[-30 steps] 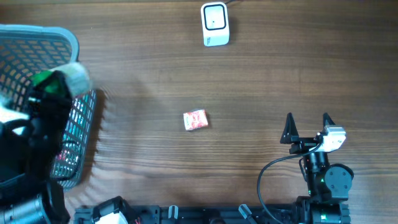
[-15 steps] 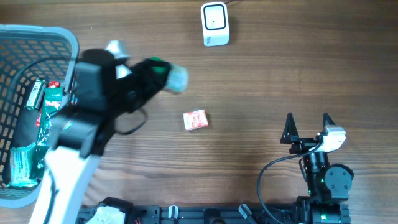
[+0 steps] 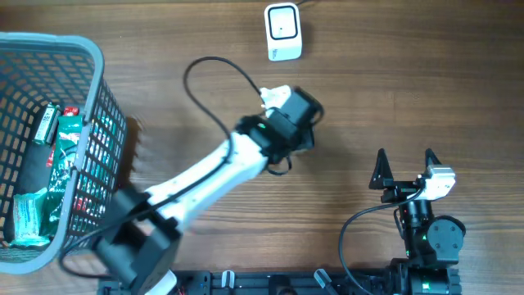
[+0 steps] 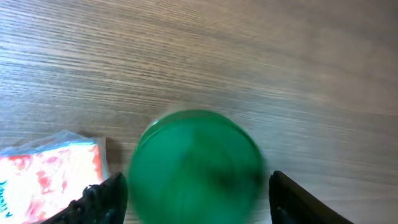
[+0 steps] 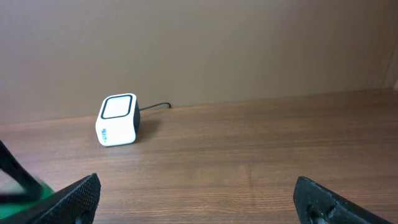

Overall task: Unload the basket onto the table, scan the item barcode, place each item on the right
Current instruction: 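Lift the jar out and place it upright right of the pack, then reach the left gripper into the basket and grasp the green 3M gloves package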

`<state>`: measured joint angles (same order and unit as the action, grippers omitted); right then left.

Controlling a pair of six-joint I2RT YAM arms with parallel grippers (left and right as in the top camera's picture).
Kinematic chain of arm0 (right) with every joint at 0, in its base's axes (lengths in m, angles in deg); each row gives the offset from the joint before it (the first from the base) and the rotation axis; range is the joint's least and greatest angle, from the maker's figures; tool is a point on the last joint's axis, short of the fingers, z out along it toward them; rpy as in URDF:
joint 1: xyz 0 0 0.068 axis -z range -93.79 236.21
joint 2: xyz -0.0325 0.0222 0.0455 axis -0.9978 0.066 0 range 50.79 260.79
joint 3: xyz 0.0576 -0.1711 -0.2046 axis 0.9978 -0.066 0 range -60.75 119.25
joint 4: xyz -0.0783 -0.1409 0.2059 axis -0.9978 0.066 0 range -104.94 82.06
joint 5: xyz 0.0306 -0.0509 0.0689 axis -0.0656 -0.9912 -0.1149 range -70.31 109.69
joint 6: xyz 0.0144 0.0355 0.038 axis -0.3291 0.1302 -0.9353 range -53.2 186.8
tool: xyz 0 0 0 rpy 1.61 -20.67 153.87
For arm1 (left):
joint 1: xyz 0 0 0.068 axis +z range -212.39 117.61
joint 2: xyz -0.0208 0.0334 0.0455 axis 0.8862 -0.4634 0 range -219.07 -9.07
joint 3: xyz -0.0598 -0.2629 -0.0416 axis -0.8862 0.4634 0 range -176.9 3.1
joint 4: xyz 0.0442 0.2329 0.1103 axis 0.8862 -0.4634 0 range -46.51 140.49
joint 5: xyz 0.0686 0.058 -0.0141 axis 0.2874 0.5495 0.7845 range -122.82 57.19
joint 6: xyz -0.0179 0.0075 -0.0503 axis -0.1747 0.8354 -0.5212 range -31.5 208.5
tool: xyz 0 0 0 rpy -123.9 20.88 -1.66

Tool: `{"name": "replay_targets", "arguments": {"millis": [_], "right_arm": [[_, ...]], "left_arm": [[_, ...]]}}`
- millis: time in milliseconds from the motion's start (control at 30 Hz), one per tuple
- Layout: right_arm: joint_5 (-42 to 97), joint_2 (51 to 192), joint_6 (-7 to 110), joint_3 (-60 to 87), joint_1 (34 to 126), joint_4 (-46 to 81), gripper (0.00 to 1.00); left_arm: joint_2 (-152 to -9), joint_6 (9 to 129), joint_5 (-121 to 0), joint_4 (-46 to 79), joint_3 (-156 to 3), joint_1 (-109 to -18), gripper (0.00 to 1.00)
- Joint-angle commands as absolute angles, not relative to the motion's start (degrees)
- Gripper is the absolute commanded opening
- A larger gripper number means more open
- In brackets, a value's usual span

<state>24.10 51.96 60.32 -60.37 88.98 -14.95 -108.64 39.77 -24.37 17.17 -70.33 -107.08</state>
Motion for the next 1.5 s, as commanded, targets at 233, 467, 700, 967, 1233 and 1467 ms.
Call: {"name": "replay_targets", "arguments": {"millis": [233,467,700,967,1233,1467], "right_arm": [[23.3,51.6,59.3,-60.5,88.7,-15.1,1.0],[23.3,51.6,59.3,-60.5,88.7,-15.1,1.0],[23.3,51.6,59.3,-60.5,88.7,-15.1,1.0],[23.3,51.6,59.3,-60.5,88.7,-15.1,1.0],[23.3,51.6,59.3,-60.5,88.7,-15.1,1.0],[23.3,51.6,59.3,-60.5,88.7,-15.1,1.0]], "left_arm": [[-117.0,44.8,-11.7,20.7,-70.4,-113.6,0.69],[-115.7,44.9,-11.7,20.1,-70.4,-113.6,0.95],[-104.7,49.5,-10.4,16.4,-70.4,-113.6,1.0],[-83.6,54.1,3.7,12.5,-70.4,-111.7,1.0],[-68.2,56.8,8.7,10.7,-70.4,-99.8,1.0],[-60.6,56.8,8.7,13.4,-70.4,-84.4,1.0]]}}
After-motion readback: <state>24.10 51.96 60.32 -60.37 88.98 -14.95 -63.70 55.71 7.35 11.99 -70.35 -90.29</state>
